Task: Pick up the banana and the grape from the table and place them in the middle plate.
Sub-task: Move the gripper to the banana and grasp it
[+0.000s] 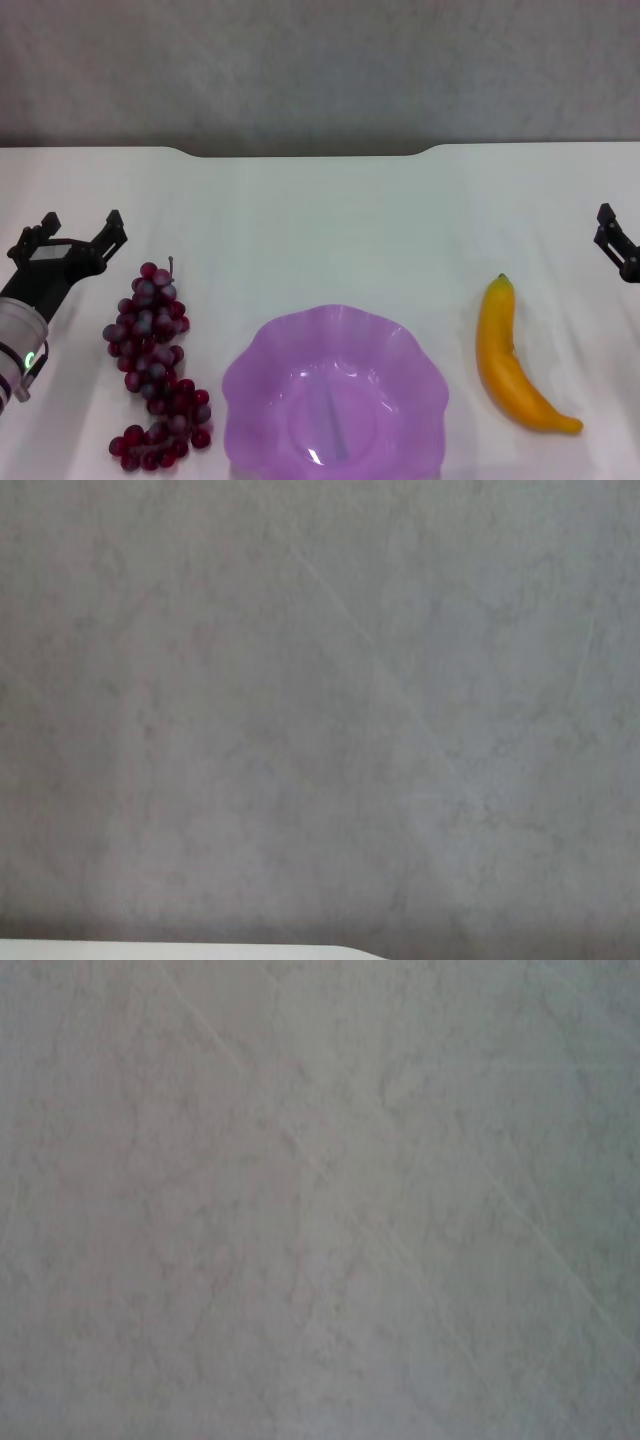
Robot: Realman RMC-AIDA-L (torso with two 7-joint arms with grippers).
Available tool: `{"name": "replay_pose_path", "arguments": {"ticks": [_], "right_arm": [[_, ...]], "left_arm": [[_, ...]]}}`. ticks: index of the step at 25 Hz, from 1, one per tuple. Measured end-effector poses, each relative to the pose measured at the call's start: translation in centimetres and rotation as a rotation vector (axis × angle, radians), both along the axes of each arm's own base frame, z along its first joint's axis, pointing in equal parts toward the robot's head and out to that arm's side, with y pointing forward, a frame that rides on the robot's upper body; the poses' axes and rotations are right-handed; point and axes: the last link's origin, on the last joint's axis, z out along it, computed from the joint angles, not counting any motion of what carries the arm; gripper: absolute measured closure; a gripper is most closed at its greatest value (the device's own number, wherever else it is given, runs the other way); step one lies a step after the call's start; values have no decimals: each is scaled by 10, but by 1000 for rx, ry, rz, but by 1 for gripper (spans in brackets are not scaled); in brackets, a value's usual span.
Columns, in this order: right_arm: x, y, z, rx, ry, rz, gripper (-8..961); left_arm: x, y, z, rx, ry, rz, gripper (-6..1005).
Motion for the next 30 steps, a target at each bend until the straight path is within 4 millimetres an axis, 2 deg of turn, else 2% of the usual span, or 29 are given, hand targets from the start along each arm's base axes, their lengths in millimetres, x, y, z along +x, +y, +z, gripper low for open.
{"name": "replay_pose_path", "arguments": {"ticks": [9, 15, 19, 22, 26, 30], "right_arm": [[1, -1, -4, -23, -6, -9, 66], [-9, 2, -14, -77, 39, -11, 67], [-8, 8, -8, -119, 56, -38, 68], [-9, 16, 2, -217, 73, -99, 69], [-20, 25, 12, -333, 48, -188, 69], [-31, 30, 13, -461, -27, -294, 70]], "left_arm": [[-3, -3, 0, 4, -5, 12, 105], [-8, -7, 0, 2, 3, 22, 105], [-10, -9, 0, 1, 6, 30, 105], [-11, -10, 0, -4, 8, 32, 105], [-13, -10, 1, -2, 12, 40, 105], [-12, -9, -1, -8, 15, 37, 105]]}}
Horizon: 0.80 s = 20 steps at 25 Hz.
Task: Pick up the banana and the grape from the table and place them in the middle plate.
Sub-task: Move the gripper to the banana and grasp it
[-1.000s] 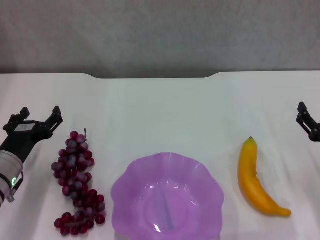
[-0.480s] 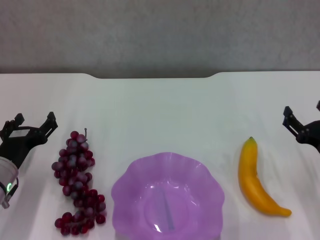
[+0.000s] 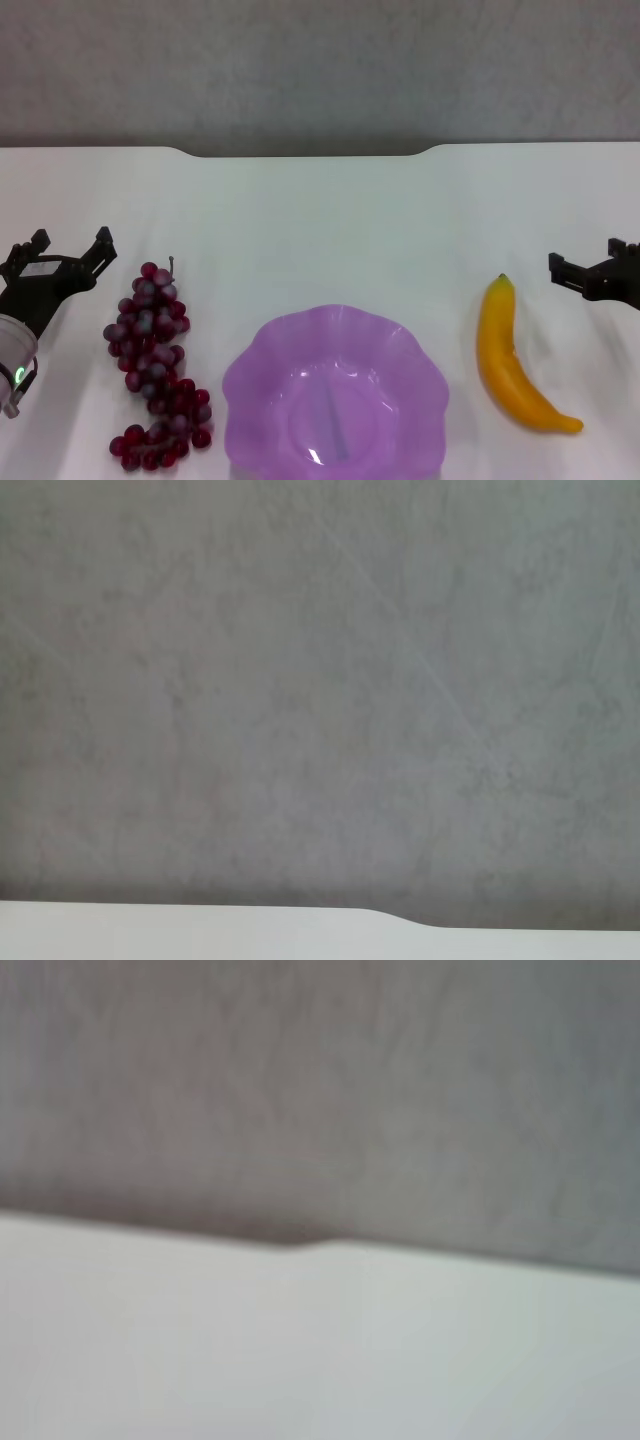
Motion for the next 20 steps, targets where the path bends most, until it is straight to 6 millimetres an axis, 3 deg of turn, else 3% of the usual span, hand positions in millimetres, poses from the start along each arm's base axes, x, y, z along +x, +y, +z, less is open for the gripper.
{"name": "replay_pose_path", "arguments": {"ticks": [9, 14, 20], "right_arm": [[-37, 4, 14, -261, 117, -56, 72], [-32, 11, 30, -327, 113, -160, 73], [-34, 18, 23, -459, 84, -237, 75]], "left_arm": [[1, 1, 0, -1, 0, -3, 106], [7, 5, -1, -5, -1, -20, 106], [5, 4, -1, -4, -1, -15, 106]]}}
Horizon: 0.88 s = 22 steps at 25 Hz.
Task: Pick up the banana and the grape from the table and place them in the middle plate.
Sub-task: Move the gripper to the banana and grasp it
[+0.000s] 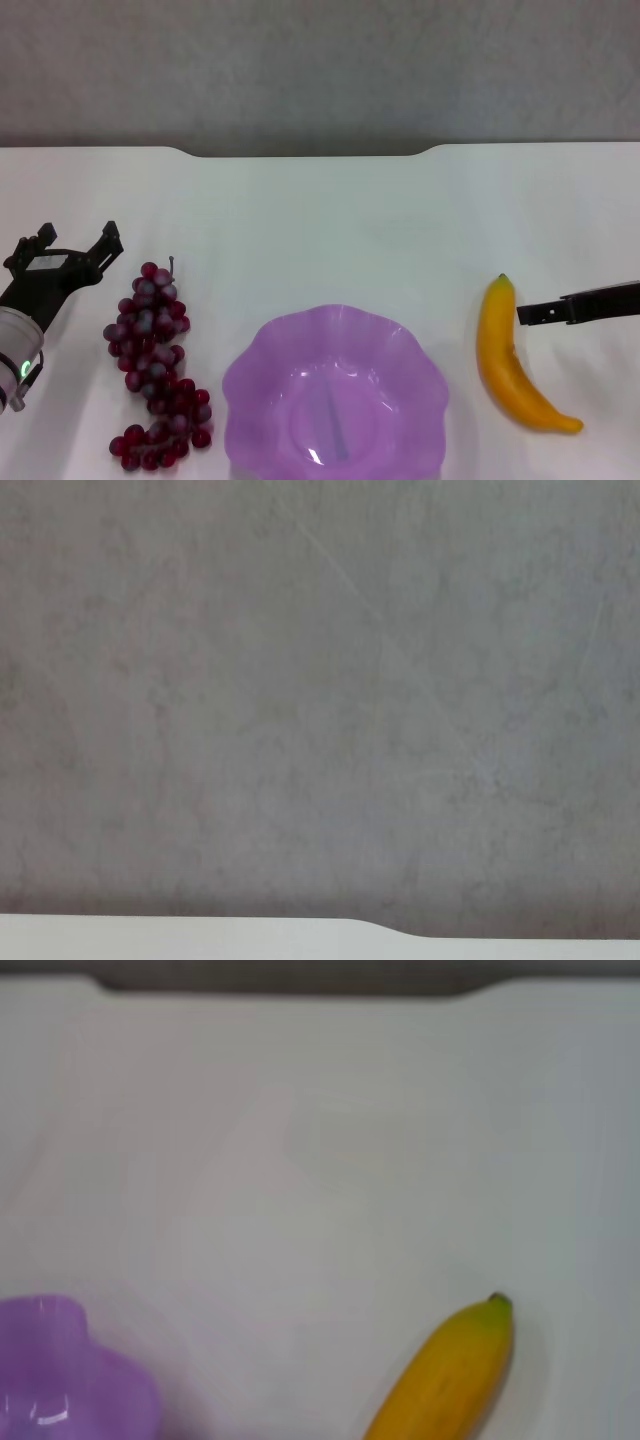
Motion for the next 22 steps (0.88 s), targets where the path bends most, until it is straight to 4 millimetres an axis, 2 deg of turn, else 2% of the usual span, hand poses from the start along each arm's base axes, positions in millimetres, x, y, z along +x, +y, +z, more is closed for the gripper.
{"name": "replay_pose_path", "arguments": {"ticks": [12, 22], "right_arm": [[-2, 9, -40, -142, -25, -9, 78], [1, 10, -51, -170, -38, -12, 81]], "left_arm": [[3, 2, -1, -1, -4, -10, 106], [5, 3, -1, -1, -4, -13, 105]]}}
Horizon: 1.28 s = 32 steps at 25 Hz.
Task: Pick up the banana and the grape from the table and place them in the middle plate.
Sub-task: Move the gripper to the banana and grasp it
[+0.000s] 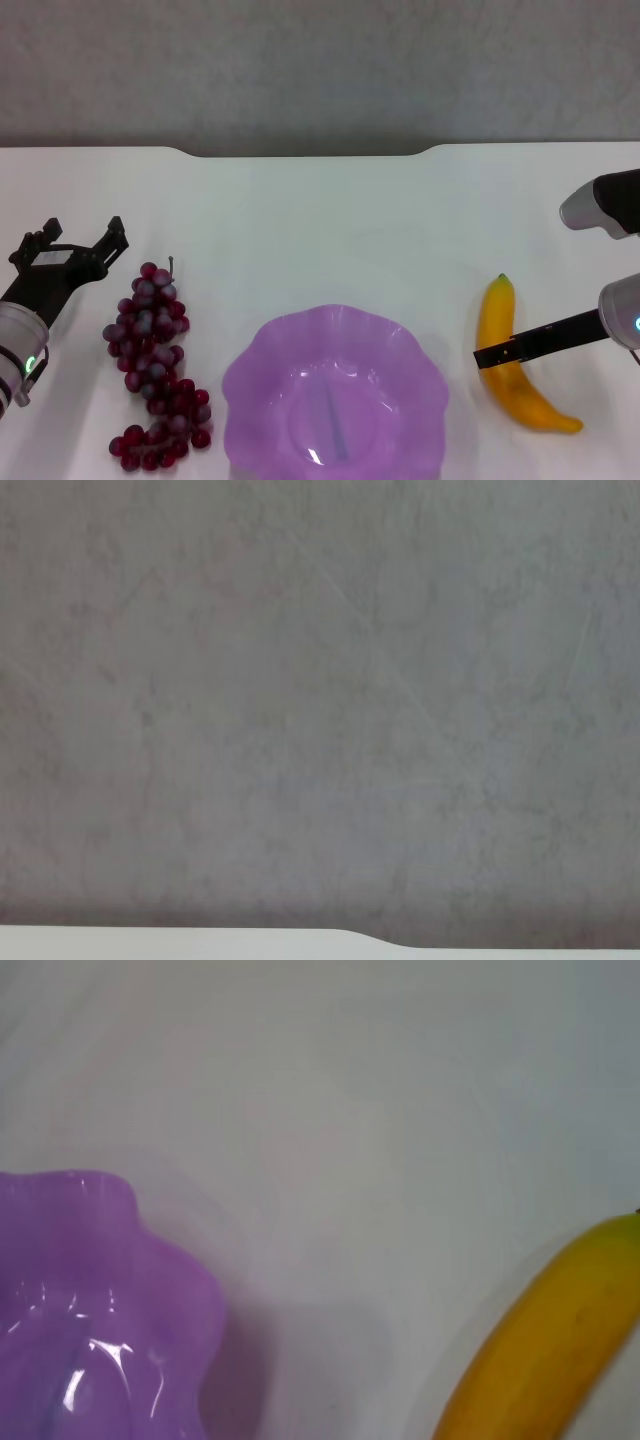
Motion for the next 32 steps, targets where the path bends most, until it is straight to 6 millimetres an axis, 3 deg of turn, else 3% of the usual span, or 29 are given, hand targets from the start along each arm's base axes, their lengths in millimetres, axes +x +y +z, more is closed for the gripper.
{"name": "replay_pose_path", "arguments": {"ticks": [24, 30, 32], "right_arm": [[18, 2, -19, 11, -69, 6, 88], [17, 4, -26, 21, -87, 32, 309], [16, 5, -28, 28, -90, 43, 331]], "left_arm": [[1, 1, 0, 2, -5, 0, 106], [1, 1, 0, 4, -6, 1, 105], [1, 1, 0, 3, -5, 1, 105]]}}
